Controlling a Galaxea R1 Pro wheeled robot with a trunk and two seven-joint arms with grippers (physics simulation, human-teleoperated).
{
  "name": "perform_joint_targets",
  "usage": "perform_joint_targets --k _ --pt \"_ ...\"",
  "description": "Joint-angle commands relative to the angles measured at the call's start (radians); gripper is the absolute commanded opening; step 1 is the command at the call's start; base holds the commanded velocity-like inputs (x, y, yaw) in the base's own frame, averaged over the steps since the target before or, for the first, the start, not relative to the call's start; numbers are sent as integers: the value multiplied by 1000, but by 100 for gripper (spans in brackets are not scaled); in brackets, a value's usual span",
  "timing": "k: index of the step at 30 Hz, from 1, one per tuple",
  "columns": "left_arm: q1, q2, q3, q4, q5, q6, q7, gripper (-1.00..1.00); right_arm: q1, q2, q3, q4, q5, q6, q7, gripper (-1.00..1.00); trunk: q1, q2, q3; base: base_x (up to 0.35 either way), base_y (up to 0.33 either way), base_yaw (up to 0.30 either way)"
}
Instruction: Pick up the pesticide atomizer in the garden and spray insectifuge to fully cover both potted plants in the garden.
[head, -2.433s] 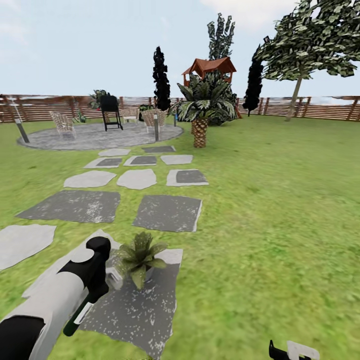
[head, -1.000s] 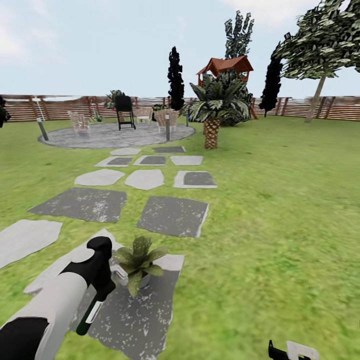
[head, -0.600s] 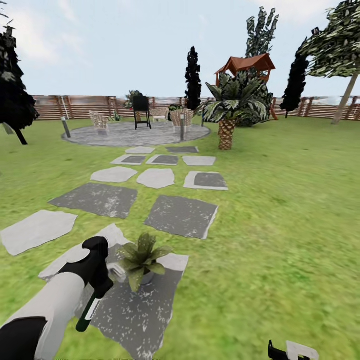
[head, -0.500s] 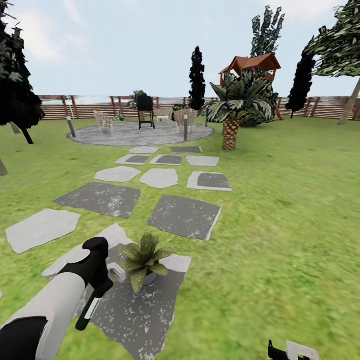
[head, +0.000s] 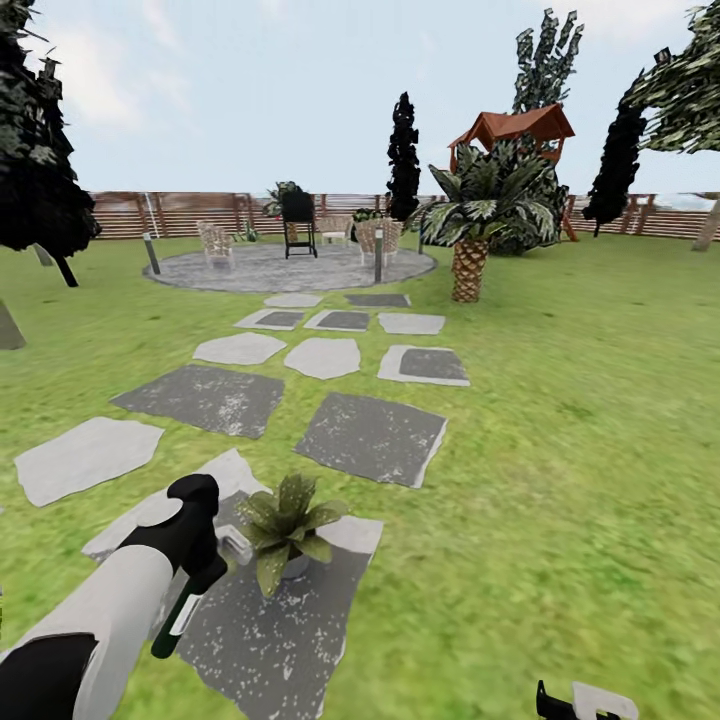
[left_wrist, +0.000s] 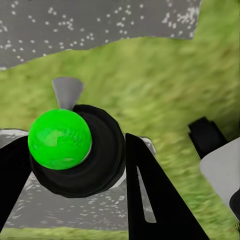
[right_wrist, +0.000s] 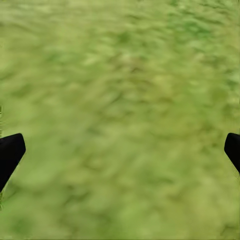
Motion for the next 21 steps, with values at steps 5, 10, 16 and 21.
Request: perform_joint_targets --k 5,10,16,21 --pt "-2 -3 1 -6 -14 10 -10 -100 -1 0 -4 1 3 -3 -1 100 0 0 -1 137 -237 270" --pt "-4 -24 0 -10 -17 13 -14 -100 -1 0 -4 1 3 -3 0 100 0 0 -1 12 -270 206" --pt "-9 -43 -3 -11 -18 14 -15 -100 -1 0 -4 0 3 -3 0 100 0 0 -1 -30 -273 16" --pt "-10 -44 -2 -11 -18 14 -15 -100 -1 0 -4 0 3 -3 0 100 0 0 -1 53 -266 3"
